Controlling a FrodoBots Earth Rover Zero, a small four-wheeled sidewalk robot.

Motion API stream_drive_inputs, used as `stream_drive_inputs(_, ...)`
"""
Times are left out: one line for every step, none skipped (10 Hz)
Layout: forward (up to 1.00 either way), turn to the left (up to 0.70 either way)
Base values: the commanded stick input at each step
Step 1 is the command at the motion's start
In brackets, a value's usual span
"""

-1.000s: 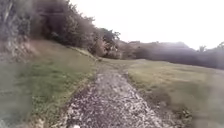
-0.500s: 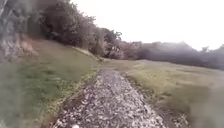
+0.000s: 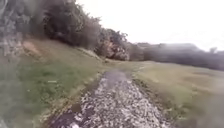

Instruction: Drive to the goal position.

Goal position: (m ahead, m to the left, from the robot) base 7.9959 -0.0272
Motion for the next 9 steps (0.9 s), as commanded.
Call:
stream_drive_inputs(0.85, 0.00)
stream_drive_inputs(0.85, 0.00)
stream_drive_inputs(0.85, 0.00)
stream_drive_inputs(0.85, 0.00)
stream_drive_inputs(0.85, 0.00)
stream_drive_inputs(0.85, 0.00)
stream_drive_inputs(0.85, 0.00)
stream_drive_inputs(0.85, -0.06)
stream_drive_inputs(0.85, -0.17)
